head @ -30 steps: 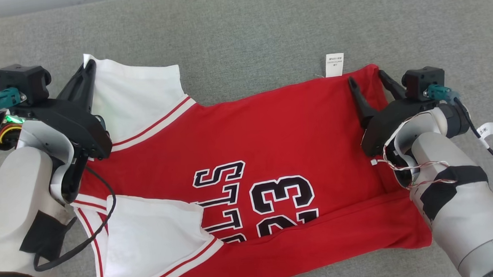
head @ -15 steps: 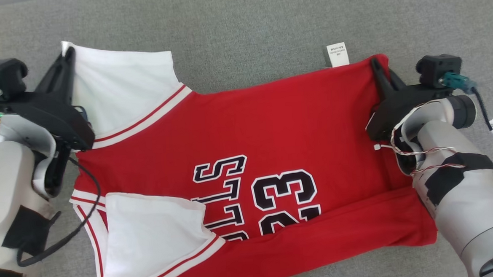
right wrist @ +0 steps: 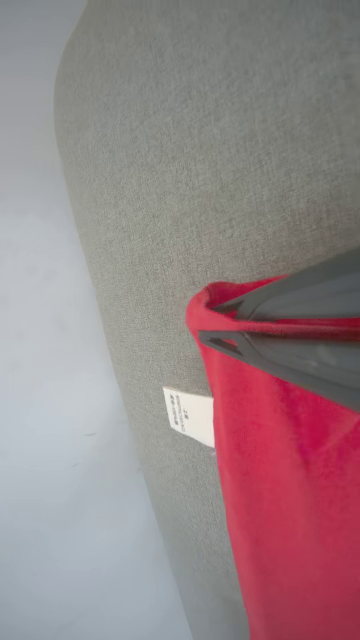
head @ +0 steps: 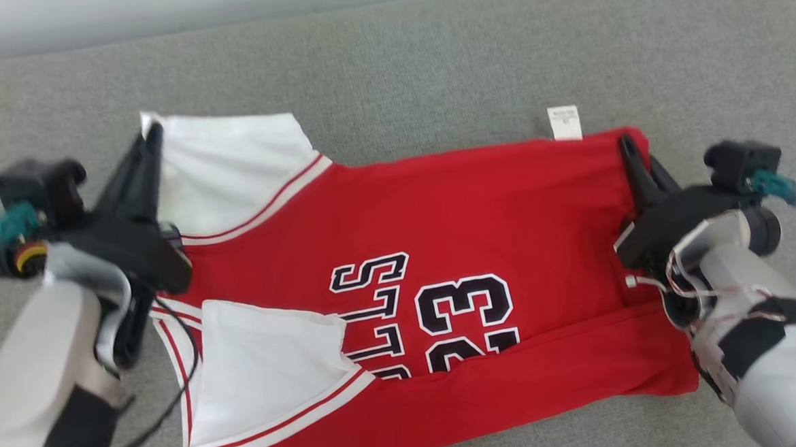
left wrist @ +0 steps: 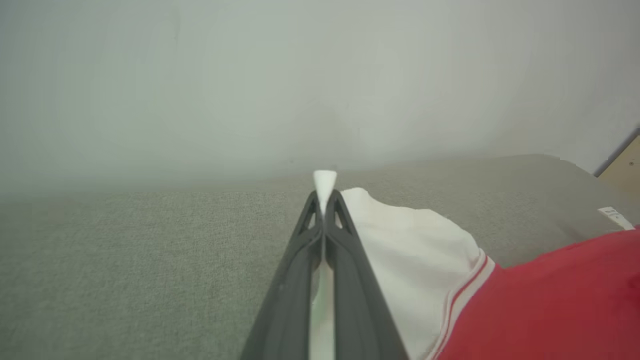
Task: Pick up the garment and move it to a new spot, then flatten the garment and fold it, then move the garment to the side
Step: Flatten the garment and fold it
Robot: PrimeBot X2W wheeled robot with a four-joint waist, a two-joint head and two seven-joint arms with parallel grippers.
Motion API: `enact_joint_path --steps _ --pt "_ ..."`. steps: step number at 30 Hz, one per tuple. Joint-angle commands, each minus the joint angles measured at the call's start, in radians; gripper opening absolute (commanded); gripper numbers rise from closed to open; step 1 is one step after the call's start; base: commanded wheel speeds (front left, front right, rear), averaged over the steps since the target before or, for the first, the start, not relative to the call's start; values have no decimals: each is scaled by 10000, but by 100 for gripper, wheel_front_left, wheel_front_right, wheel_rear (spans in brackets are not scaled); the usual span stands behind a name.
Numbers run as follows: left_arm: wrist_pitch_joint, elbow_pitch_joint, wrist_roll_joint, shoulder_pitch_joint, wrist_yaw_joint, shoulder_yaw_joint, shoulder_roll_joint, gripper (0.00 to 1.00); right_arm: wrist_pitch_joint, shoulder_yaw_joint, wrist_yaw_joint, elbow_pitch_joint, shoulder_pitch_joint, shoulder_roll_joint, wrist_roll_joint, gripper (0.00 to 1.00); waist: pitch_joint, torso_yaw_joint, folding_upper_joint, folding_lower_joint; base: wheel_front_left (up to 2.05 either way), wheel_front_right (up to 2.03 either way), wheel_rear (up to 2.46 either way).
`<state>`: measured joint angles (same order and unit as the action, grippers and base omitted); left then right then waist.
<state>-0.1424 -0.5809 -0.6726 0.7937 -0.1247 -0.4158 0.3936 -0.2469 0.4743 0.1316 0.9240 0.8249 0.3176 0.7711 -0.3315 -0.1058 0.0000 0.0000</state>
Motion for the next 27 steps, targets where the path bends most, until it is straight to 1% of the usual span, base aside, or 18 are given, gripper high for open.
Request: enact_joint_path --steps 1,3,5,11,13,14,21,23,27 --pt "-96 122 -71 -282 -47 -1 50 0 -49 70 -21 -85 -238 130 163 0 208 73 0 0 0 0 0" --pt "-250 439 -156 -811 -10 12 86 0 -96 292 -23 -453 -617 306 436 0 373 118 0 0 0 0 0" --pt "-373 814 -281 -1397 123 69 127 0 -120 447 -21 -826 -1073 478 834 0 561 187 0 0 0 0 0" --pt "-679 2254 -424 -3348 373 -1 151 0 -180 819 -21 -2018 -2343 1340 1489 0 1038 467 0 0 0 0 0" --pt "-739 2701 -413 -3942 557 -75 94 0 -186 646 -23 -2447 -2743 1636 1591 0 1174 570 0 0 0 0 0" --pt "-783 3043 -453 -4475 661 -168 28 0 -186 415 -21 -2836 -3212 1828 1653 0 1304 664 0 0 0 0 0" --pt "-956 3887 -542 -5994 1068 -399 -316 0 -173 -155 -21 -3994 -4730 2158 1620 0 1592 908 0 0 0 0 0" --pt "-1020 3912 -549 -6243 1116 -404 -384 0 -174 -291 -21 -4170 -5067 2229 1649 0 1641 948 0 0 0 0 0" --pt "-1095 3772 -706 -6636 1043 -381 -594 0 -174 -572 -23 -4193 -5571 2324 1615 0 1736 1000 0 0 0 0 0"
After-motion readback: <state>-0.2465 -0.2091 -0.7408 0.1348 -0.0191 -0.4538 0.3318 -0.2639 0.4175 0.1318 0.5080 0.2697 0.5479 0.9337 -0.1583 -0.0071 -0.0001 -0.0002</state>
